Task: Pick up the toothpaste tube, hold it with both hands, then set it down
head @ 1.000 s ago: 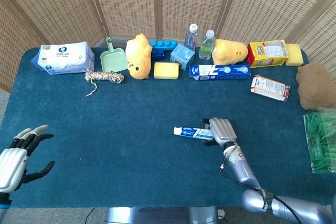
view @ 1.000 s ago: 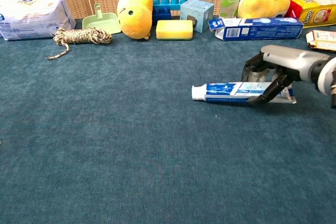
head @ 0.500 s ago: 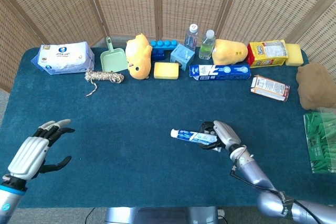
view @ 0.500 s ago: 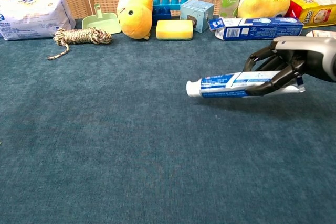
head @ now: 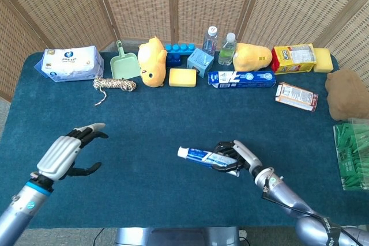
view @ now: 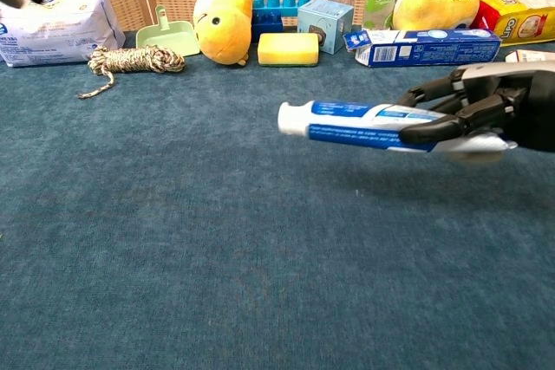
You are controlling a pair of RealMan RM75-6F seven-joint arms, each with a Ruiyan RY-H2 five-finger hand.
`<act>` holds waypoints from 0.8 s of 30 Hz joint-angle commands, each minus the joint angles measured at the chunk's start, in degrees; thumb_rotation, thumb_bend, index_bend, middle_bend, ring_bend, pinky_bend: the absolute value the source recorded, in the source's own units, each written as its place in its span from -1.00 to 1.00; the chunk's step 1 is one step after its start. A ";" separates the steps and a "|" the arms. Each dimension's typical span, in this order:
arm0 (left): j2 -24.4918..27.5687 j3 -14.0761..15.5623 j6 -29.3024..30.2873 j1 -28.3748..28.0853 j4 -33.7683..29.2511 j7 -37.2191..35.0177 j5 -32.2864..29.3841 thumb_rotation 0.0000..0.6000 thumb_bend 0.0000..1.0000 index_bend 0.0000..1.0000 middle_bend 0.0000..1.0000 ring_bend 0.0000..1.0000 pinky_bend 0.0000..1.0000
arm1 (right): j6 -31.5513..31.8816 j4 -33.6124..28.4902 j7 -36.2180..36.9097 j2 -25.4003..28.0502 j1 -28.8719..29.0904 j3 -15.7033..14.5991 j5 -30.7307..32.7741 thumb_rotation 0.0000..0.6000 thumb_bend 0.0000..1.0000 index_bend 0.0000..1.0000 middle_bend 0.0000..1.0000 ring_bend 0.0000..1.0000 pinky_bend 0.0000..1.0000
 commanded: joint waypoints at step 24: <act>-14.28 -3.04 -15.25 -15.88 3.91 2.61 -15.50 0.73 -0.52 -0.37 -0.73 -0.70 -0.65 | -0.05 -2.18 5.12 -6.12 4.49 -2.14 1.12 1.00 -0.22 0.81 0.64 0.56 0.84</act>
